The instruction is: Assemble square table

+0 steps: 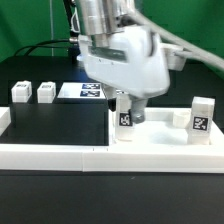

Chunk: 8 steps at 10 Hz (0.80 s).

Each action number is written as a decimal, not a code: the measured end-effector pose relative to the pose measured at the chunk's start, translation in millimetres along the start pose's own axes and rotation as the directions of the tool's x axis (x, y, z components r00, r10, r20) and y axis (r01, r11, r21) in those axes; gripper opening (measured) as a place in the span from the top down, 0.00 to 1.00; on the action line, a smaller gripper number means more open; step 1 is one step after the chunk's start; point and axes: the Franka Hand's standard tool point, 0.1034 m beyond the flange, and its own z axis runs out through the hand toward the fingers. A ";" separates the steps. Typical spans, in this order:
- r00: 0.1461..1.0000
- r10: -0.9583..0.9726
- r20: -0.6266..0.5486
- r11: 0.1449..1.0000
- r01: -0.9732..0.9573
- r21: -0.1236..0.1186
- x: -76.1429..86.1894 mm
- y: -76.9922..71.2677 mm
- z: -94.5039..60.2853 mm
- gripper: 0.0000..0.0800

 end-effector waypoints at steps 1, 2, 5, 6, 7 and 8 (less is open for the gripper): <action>1.000 -0.014 -0.001 1.000 0.014 -0.003 1.3 1.3 0.7 0.19; 0.994 -0.109 -0.002 0.994 0.109 -0.005 2.2 1.8 0.5 0.19; 0.899 -0.438 -0.007 0.899 0.437 -0.030 4.1 2.2 -0.5 0.19; 0.799 -0.601 0.008 0.799 0.601 -0.042 5.9 2.8 -2.0 0.19; 0.700 -0.714 0.019 0.697 0.712 -0.082 3.6 -0.6 -3.7 0.19; 0.712 -0.702 0.017 0.709 0.701 -0.079 1.5 -1.7 -2.9 0.19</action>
Offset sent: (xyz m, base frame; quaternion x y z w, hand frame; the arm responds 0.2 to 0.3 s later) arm 0.0000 0.0000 0.0000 0.0000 0.0000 -0.1296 0.9916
